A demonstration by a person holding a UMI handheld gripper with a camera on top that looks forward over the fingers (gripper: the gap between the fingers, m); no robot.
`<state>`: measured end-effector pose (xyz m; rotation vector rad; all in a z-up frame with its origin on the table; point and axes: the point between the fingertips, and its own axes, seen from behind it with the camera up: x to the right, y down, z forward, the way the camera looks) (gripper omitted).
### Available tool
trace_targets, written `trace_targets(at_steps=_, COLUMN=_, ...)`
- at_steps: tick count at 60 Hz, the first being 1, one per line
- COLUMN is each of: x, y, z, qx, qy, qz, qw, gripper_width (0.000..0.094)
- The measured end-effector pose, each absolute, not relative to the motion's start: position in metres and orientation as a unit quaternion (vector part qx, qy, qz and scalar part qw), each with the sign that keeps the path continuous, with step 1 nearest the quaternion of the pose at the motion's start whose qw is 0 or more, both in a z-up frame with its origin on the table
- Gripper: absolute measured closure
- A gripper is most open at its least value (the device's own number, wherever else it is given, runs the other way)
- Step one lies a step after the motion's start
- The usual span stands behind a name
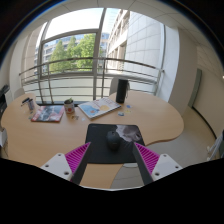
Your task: Arrange mouse
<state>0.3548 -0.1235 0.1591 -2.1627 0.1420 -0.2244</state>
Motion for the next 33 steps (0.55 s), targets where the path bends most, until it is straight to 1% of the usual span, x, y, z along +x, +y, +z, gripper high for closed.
trace_targets(at_steps=6, x=0.34, y=-0.167, z=0.183, qx=-0.876, qy=0.054, qz=-0.098, qw=0.469, gripper_width=0.0092)
trace_targets(at_steps=15, x=0.323, y=-0.215, z=0.204, qx=-0.872, qy=0.048, qz=-0.098, qw=0.476, gripper_width=0.0094)
trace_targets(at_steps=23, x=0.314, y=-0.242, z=0.211, qx=-0.871, qy=0.053, qz=-0.093, qw=0.479, gripper_width=0.0096)
trace_targets(at_steps=33, x=0.311, y=-0.253, z=0.216, qx=-0.871, qy=0.053, qz=-0.095, qw=0.479, gripper_width=0.0094)
